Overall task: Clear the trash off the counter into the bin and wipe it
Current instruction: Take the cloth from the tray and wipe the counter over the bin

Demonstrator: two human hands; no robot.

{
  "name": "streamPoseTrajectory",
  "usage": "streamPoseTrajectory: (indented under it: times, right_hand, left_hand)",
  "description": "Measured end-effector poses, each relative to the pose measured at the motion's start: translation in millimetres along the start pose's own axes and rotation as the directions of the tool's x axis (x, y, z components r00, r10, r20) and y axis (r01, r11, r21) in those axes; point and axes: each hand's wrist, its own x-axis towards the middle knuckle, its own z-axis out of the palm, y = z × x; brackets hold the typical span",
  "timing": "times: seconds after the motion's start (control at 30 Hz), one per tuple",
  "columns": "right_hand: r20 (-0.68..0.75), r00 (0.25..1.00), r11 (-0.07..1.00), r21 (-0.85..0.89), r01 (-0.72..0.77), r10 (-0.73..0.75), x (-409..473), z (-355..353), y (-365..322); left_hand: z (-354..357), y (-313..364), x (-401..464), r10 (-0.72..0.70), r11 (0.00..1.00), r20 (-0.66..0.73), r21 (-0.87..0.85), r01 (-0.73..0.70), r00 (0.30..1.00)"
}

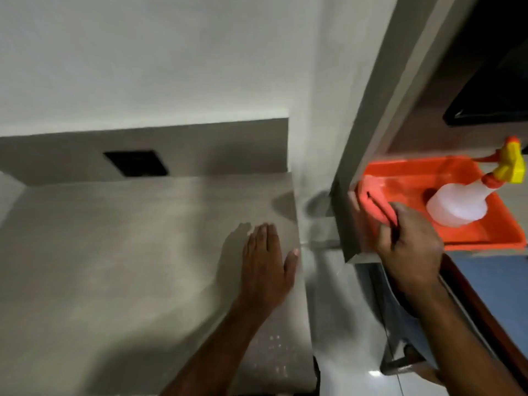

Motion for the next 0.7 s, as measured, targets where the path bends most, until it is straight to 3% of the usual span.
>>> streamPoseTrajectory:
  times: [0.07,0.13,0.2,0.27,0.33,0.37,0.43,0.5,0.57,0.6,0.7]
  right_hand:
    - [-0.049,0.994,0.995,0.028,0.100,-0.099,-58.8,-21.8,-37.3]
    - [0.011,0.999,0.997,0.065,0.048,-0.049,-126.4,-38.3,-69.9]
    - [0.144,0.972,0.967,0.152,-0.207,0.185,-192.5,-47.7,-91.7]
    - [0.280,0.827,0.785,0.274,-0.556,0.488,-258.7,-48.3,-101.9]
    - [0.428,0.670,0.548,0.385,-0.743,0.607,-310.4,-46.7,-114.3]
    - [0.430,0.672,0.564,0.366,-0.740,0.603,-332.9,-43.8,-114.5]
    - [0.397,0.695,0.679,0.207,-0.704,0.599,-374.7,-28.5,-105.9]
    - [0.503,0.612,0.659,0.105,-0.744,0.610,-415.1,-2.6,-95.1]
    - [0.579,0.522,0.652,-0.023,-0.757,0.626,-458.3,30.4,-79.2]
    - [0.583,0.503,0.659,-0.075,-0.748,0.638,-474.9,48.4,-73.8]
    - [0.632,0.461,0.698,-0.183,-0.692,0.622,-513.0,97.3,-60.7]
  left_hand:
    - [-5.4,-14.8,-69.7,0.032,0.998,-0.101,-0.059,-0.038,0.994]
    - [-1.1,-36.3,-148.7,0.054,0.992,-0.155,-0.101,-0.070,0.986]
    - [10.7,-59.0,-220.5,0.103,0.982,-0.182,-0.139,-0.129,0.978]
    - [29.8,-84.9,-286.0,0.169,0.970,-0.139,-0.154,-0.190,0.976]
    - [52.3,-115.5,-335.8,0.191,0.971,-0.066,-0.136,-0.199,0.979]
    - [67.9,-132.4,-355.1,0.187,0.976,-0.032,-0.103,-0.189,0.982]
    - [98.7,-161.2,-382.8,0.086,0.994,0.050,-0.071,-0.082,0.995]
    - [130.7,-188.6,-397.1,-0.148,0.978,0.165,-0.122,0.169,0.975]
    - [167.8,-217.7,-403.7,-0.373,0.900,0.322,-0.101,0.423,0.870]
    - [191.1,-233.8,-406.2,-0.459,0.848,0.430,-0.047,0.527,0.777]
    - [255.4,-272.2,-407.3,-0.656,0.571,0.664,0.125,0.811,0.359]
